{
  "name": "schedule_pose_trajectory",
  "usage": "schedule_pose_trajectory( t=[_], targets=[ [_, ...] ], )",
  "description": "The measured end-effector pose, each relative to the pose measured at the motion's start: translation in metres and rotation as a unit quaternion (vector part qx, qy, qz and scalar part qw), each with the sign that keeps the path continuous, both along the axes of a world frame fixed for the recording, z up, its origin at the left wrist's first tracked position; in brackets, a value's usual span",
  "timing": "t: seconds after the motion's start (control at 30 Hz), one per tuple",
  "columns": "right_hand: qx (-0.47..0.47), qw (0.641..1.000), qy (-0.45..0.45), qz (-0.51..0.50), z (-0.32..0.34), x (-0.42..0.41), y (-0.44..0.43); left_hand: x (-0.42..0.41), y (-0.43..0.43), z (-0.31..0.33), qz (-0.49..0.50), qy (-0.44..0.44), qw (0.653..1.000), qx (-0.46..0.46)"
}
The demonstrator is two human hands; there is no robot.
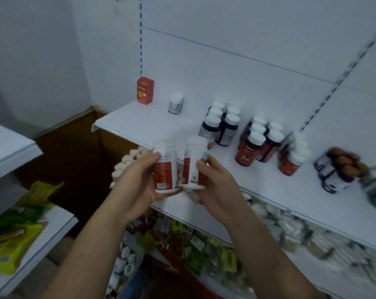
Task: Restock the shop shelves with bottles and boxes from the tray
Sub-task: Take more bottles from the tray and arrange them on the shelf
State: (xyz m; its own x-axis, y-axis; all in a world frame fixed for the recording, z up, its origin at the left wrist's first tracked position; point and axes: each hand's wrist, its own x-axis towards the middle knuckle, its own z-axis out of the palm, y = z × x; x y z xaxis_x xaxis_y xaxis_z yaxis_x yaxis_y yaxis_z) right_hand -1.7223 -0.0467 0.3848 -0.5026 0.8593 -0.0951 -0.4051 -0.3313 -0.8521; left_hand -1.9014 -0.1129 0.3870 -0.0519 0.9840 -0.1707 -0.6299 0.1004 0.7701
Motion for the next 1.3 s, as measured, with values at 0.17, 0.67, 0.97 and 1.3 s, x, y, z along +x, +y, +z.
schedule_pose_trajectory(
  t=[0.17, 0.67, 0.97, 1.3],
  targets=[
    [0.016, 1.0, -0.001, -0.018, -0.002, 0.064, 0.006, 0.055, 0.022, 0.002, -0.06, 0.004, 0.998, -0.02],
    [-0.033, 0.996, 0.018, -0.077, -0.035, 0.256, 0.053, 0.226, 0.097, -0.02, -0.115, 0.018, 0.99, -0.074],
    [0.103, 0.946, -0.206, -0.226, -0.046, 0.331, 0.091, 0.299, 0.131, -0.034, -0.058, 0.163, 0.984, -0.031],
    [0.182, 0.885, -0.295, -0.31, -0.064, 0.356, 0.105, 0.366, 0.177, -0.048, -0.025, 0.305, 0.948, 0.086]
  ],
)
